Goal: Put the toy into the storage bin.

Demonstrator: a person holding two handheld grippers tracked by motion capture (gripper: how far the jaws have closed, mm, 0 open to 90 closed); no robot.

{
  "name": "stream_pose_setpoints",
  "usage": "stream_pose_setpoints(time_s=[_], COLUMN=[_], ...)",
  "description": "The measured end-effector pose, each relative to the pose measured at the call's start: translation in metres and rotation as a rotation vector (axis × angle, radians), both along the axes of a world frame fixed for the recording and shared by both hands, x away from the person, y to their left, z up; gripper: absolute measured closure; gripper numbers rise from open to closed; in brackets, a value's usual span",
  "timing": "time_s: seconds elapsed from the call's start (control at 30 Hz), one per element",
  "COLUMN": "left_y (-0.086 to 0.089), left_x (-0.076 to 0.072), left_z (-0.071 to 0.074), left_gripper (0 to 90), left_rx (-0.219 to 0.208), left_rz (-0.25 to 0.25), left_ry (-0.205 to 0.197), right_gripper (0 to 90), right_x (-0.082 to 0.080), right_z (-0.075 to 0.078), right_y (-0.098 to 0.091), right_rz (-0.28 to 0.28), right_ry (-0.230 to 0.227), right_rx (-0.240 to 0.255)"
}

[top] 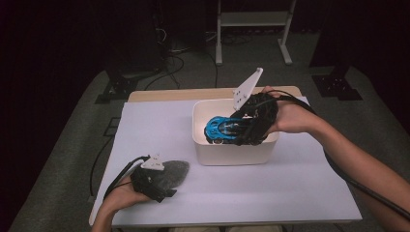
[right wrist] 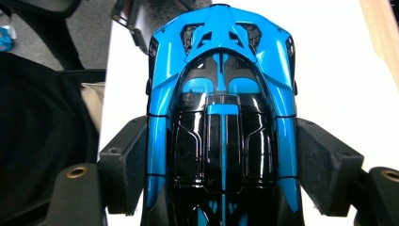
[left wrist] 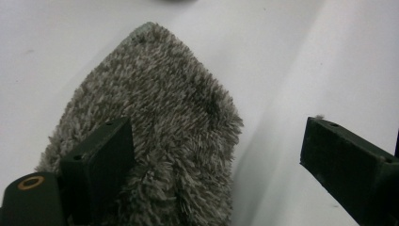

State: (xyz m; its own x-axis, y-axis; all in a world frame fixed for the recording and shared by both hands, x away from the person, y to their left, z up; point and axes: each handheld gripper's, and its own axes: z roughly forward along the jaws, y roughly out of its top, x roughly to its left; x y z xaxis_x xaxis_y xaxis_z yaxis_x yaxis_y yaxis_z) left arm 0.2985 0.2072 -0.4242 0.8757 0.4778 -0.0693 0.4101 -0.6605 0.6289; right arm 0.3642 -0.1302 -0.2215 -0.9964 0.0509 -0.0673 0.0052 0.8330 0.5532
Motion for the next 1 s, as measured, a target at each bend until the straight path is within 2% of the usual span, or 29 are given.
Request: stream_pose_setpoints(time_s=[0.2,0.7,0.77,1.0], left_y=[-0.001,0.0,0.0,-0.001], left_x=[0.001,0.003,0.003,0.003], left_z=[0.0,0.001,0.001,-0.001], left_gripper=[9.6,9.7,9.7,9.7], left_rx=[0.002,0.005,0.006,0.004], left_rz=[-0.004,-0.006,-0.006,-0.003], left_ry=[0.001,-0.003,-0.002,0.0], right_gripper=[25.3,25.3,25.4,25.3], right_x=[0.015,0.052,0.058,0.074], right_z=[0.0,-0.012,-0.015,-0.03], right_y=[-0.001,-0.003,-0.004,-0.005], right_rz=[-0.005,-0.026,-0.03,-0.042], right_ry=[0.006,0.029,0.04,0.061], right_rx=[-0.001,-0.006,0.005,-0.007])
